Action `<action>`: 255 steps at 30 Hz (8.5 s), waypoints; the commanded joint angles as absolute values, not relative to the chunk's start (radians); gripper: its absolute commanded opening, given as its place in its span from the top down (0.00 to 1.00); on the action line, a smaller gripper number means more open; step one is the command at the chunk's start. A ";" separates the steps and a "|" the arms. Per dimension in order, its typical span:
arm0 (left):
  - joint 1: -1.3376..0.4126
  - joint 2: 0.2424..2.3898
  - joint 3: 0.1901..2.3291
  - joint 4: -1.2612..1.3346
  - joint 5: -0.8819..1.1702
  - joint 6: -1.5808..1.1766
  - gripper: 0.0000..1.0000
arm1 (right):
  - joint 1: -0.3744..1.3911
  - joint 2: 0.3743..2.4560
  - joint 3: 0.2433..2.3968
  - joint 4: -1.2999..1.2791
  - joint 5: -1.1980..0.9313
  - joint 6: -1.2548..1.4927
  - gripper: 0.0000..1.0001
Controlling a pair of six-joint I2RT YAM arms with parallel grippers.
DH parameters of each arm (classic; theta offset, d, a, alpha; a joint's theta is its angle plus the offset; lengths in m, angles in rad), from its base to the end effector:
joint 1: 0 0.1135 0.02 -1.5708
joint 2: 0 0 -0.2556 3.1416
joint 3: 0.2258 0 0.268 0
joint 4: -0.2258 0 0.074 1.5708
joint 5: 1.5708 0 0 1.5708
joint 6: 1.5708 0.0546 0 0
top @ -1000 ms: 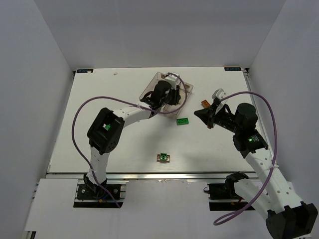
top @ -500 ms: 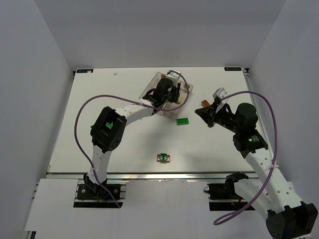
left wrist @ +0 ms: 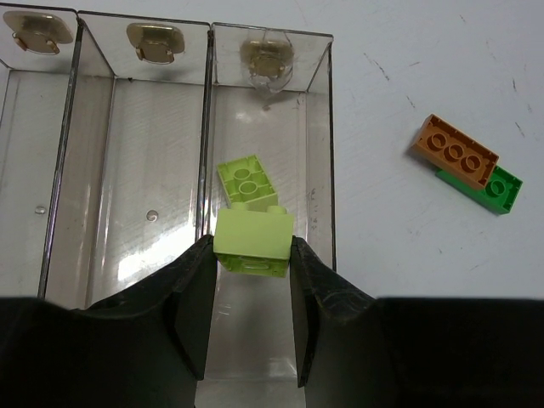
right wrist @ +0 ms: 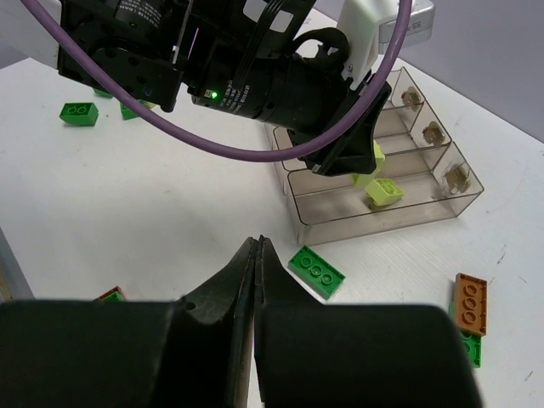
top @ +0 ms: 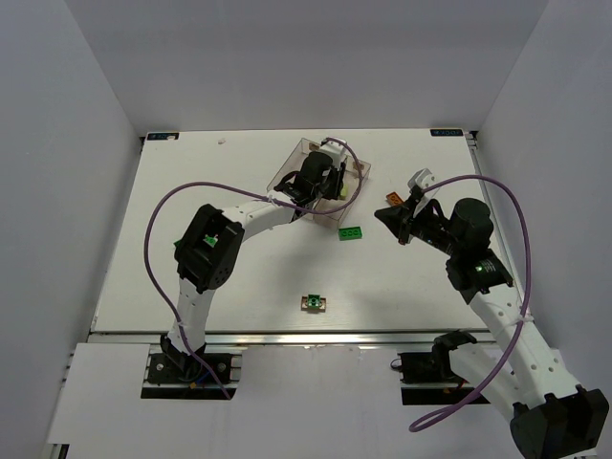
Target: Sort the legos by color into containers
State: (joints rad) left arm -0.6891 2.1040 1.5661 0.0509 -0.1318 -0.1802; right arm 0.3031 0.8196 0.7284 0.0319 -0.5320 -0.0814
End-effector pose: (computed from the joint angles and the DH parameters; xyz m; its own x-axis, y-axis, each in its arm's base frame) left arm 0.4045 -0.3240 0.1914 -0.4522 0.1424 -0.8805 0.4672 0.8787 -0.0979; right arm 0.2131 0.0957 0.3291 0.0038 -0.0722 -0.9974 -0.7427 0.6677 -0.0512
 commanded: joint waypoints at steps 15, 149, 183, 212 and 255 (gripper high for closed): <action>-0.686 2.059 1.605 0.005 -0.129 -0.192 0.36 | 0.301 0.834 0.723 0.080 -0.522 -0.081 0.98; -0.087 1.758 1.075 -0.399 -0.233 -0.166 0.38 | 0.318 1.258 1.017 -0.302 -0.773 -0.244 0.61; -0.162 1.537 1.038 -0.189 0.326 -0.225 0.95 | 0.316 1.267 1.022 -0.314 -0.773 -0.256 0.62; -0.587 2.043 1.614 -0.186 0.150 -0.337 0.78 | 0.308 1.198 1.008 -0.270 -0.696 -0.230 1.00; -0.618 1.281 0.999 -0.108 0.011 -0.275 0.28 | 0.281 1.419 1.068 -0.235 -0.272 -0.313 0.11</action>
